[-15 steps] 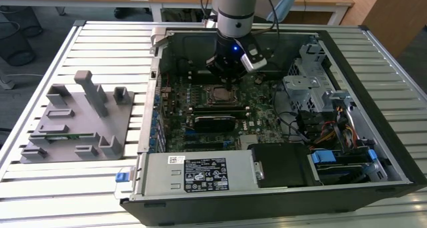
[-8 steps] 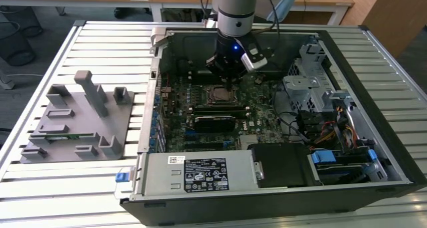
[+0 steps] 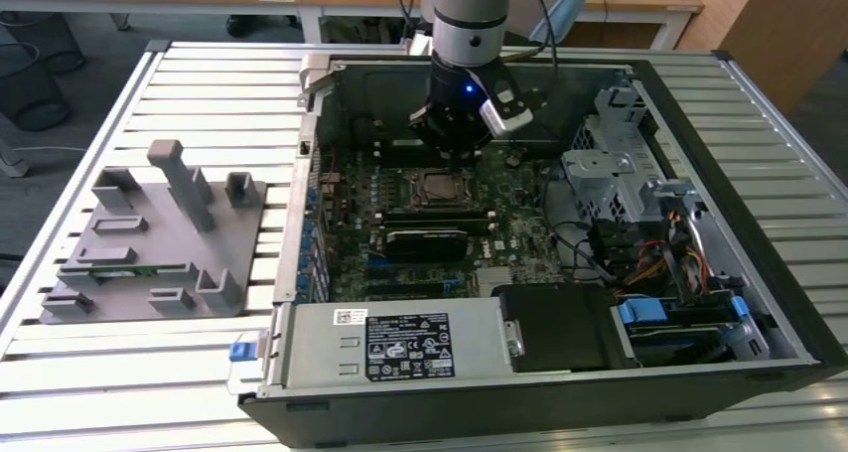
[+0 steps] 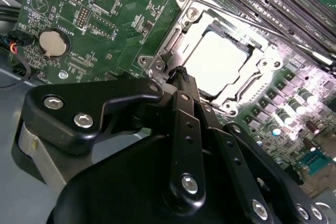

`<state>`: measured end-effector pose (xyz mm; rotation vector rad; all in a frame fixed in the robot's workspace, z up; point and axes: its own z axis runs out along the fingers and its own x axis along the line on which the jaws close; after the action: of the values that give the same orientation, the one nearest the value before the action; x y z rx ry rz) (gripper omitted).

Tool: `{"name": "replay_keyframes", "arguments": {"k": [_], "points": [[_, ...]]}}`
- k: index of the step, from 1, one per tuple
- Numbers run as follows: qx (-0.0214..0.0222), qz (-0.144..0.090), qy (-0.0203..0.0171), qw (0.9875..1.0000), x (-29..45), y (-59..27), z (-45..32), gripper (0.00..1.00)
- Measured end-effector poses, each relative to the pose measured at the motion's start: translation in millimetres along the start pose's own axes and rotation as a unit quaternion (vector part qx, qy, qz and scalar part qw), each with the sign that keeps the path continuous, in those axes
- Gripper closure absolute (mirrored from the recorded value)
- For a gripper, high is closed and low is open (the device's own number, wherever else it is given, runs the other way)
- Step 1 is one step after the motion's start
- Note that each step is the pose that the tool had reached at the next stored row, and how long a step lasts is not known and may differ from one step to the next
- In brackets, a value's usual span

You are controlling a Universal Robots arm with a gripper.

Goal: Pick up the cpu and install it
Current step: 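Install the second cpu locking lever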

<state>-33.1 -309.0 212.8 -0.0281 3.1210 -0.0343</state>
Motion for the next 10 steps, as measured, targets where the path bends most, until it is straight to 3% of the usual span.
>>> {"name": "replay_keyframes", "arguments": {"k": [10], "points": [[0.0, 0.0, 0.0, 1.0, 0.2, -7.8, 0.2, 0.89]]}}
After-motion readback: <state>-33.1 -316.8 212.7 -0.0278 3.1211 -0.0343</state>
